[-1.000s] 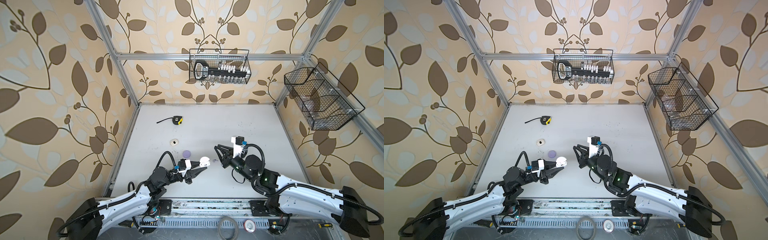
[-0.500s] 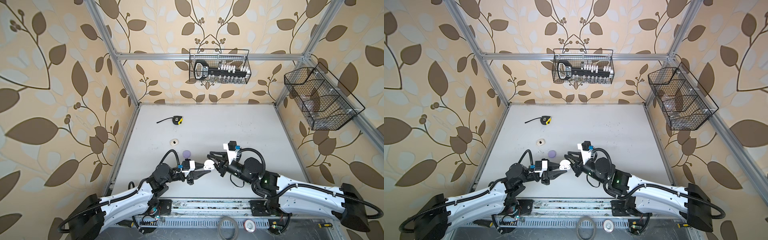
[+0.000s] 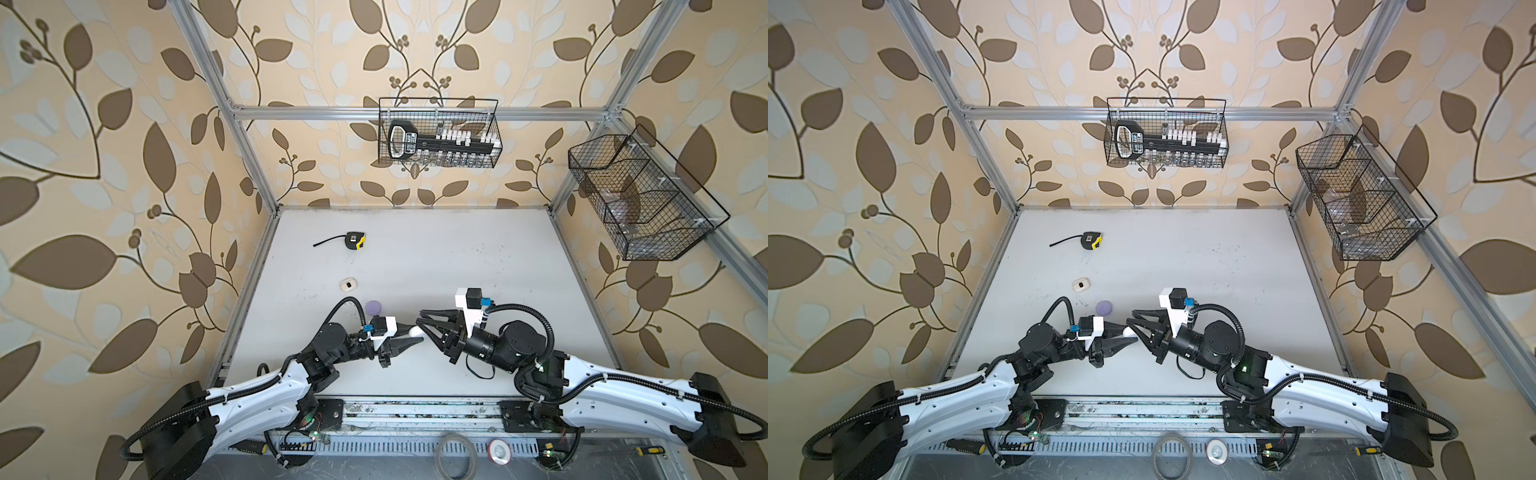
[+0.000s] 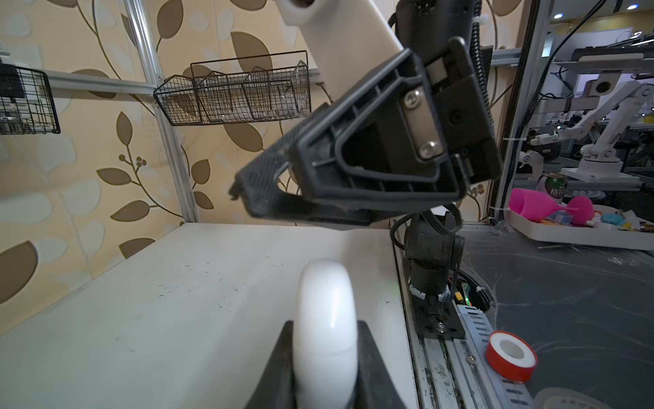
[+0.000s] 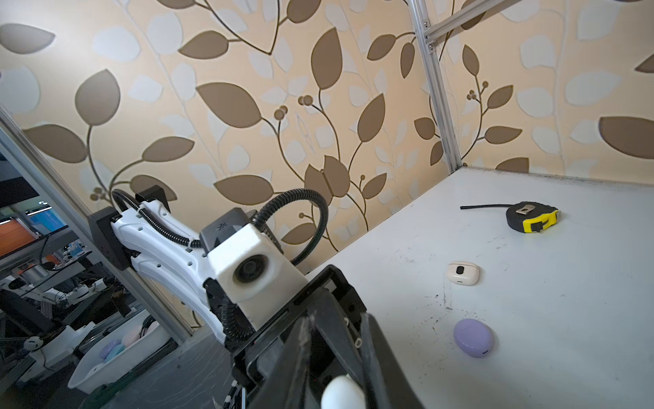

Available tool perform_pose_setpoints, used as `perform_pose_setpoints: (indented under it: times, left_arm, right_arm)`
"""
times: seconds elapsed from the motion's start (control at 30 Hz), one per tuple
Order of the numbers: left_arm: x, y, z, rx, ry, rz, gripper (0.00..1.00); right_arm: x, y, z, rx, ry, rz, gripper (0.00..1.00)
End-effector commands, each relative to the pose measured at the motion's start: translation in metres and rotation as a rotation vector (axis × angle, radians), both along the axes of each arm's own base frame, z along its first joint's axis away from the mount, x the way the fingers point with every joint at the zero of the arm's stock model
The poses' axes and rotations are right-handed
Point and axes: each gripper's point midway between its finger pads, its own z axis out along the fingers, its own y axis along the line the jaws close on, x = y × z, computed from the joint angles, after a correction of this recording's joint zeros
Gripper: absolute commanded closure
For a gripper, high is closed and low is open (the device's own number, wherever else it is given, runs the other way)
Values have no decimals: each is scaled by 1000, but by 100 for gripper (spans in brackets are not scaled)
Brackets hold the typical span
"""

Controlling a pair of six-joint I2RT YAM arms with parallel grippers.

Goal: Insert wireless bluetooth earbuds into charging case
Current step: Close the charging case.

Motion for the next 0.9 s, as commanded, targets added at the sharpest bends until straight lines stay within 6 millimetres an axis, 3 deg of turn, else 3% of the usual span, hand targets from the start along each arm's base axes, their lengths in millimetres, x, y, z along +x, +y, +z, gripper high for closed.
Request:
perform_pose_setpoints:
  times: [0.0,0.3,0.5,0.77,0.87]
  left_arm:
    - [3,1,22,-53,-50,20,100]
    - [6,-7,16,-20,-25,-2,100]
    - [15,-8,11,-14,1,38,100]
    - [18,-10,9,-7,19,40,100]
    - [24,-8,9,-5,29,78,100]
  right_arm:
    - [-9,1,11,24,-43,43,74]
    - [-22,-2,21,27,-84,90,74]
    - [-25,-3,17,17,-92,98,75]
    - [-23,-15,14,10,-97,53,74]
    - [-8,-24,5,-27,-71,-46,75]
